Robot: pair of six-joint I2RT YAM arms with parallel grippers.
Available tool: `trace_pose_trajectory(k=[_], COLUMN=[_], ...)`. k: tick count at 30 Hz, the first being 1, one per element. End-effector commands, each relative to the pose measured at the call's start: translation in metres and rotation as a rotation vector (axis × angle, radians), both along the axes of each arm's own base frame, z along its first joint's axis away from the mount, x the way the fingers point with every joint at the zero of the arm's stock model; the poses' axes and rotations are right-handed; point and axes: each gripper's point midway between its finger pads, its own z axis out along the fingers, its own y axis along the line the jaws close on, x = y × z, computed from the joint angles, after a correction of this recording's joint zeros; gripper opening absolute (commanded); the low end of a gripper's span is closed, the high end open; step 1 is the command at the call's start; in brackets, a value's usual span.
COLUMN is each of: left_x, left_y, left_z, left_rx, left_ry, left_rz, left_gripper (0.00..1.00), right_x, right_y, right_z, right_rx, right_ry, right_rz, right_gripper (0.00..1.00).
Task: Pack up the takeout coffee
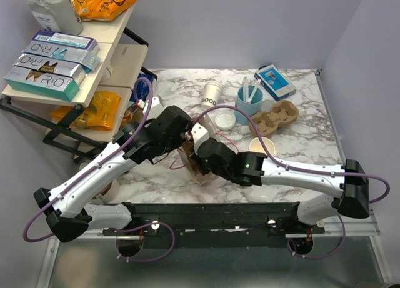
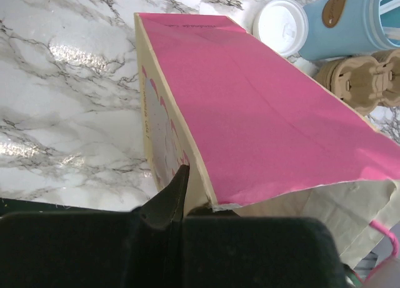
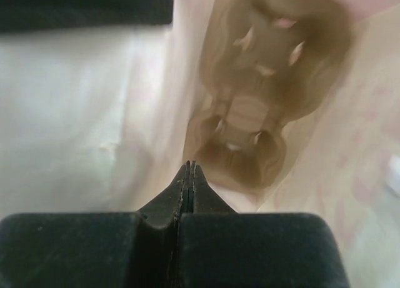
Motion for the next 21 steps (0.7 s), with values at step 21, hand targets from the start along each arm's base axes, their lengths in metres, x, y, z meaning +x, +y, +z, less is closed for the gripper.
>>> trace_pose_trajectory(k=[21], left_x=[-0.004], left_y=[-0.027], left_z=[0.010], left_rx=[-0.098], left_ry=[-0.036], left_rz=[-0.154], left_gripper=[0.00], right_x=[0.043], right_y=[-0.008], right_z=[-0.088], right_rx=[-0.160], right_ry=[0.257], right_rz=[-0.167], right_gripper=[0.01])
